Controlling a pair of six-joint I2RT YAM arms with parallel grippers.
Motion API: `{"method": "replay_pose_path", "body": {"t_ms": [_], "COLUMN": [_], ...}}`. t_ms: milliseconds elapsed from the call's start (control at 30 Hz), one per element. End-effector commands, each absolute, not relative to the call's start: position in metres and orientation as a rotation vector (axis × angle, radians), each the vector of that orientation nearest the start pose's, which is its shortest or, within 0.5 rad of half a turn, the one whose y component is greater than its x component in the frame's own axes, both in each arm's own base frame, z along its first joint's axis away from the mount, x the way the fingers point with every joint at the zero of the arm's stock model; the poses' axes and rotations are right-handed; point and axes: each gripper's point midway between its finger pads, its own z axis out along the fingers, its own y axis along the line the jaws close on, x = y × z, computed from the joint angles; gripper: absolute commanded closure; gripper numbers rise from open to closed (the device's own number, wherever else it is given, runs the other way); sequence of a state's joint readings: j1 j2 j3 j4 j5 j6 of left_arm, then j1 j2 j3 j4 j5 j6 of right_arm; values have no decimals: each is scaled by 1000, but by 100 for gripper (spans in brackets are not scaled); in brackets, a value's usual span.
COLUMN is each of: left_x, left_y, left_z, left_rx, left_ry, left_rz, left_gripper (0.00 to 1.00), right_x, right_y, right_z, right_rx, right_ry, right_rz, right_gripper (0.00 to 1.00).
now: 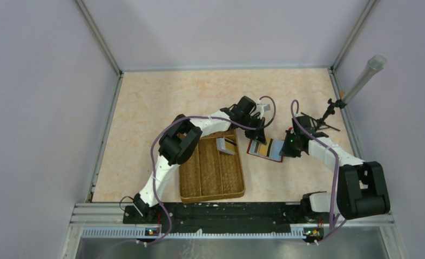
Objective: Put the credit cards into the card holder
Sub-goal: Insert the credit card into the card holder.
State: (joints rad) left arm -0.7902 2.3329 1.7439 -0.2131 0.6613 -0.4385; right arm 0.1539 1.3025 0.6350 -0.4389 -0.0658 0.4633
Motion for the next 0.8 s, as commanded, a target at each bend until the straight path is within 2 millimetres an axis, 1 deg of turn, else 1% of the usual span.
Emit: {"method": "replay_pose_path", "body": {"t_ms": [0,200,433,633,767], "left_x": [314,313,303,293,294], "left_y": [-480,-480,-473,-473,-476], "left_z": [36,33,25,22,26], "left_rx": [839,840,722,638,598], "left_ry": [2424,2419,2472,2498,2473], "left_rz": [-1246,-1236,-1256,-1305,-1329], "left_gripper": [100,100,100,100,100], "right_x": [249,248,247,247,247], "right_y": [72,72,72,73,73], "right_z": [26,26,25,25,25], "right_rx": [375,374,374,374,374], "right_ry": [2686,2688,2690,2689,2690], "right_rz": [305,304,304,307,309], "right_gripper": [100,100,100,100,100]}}
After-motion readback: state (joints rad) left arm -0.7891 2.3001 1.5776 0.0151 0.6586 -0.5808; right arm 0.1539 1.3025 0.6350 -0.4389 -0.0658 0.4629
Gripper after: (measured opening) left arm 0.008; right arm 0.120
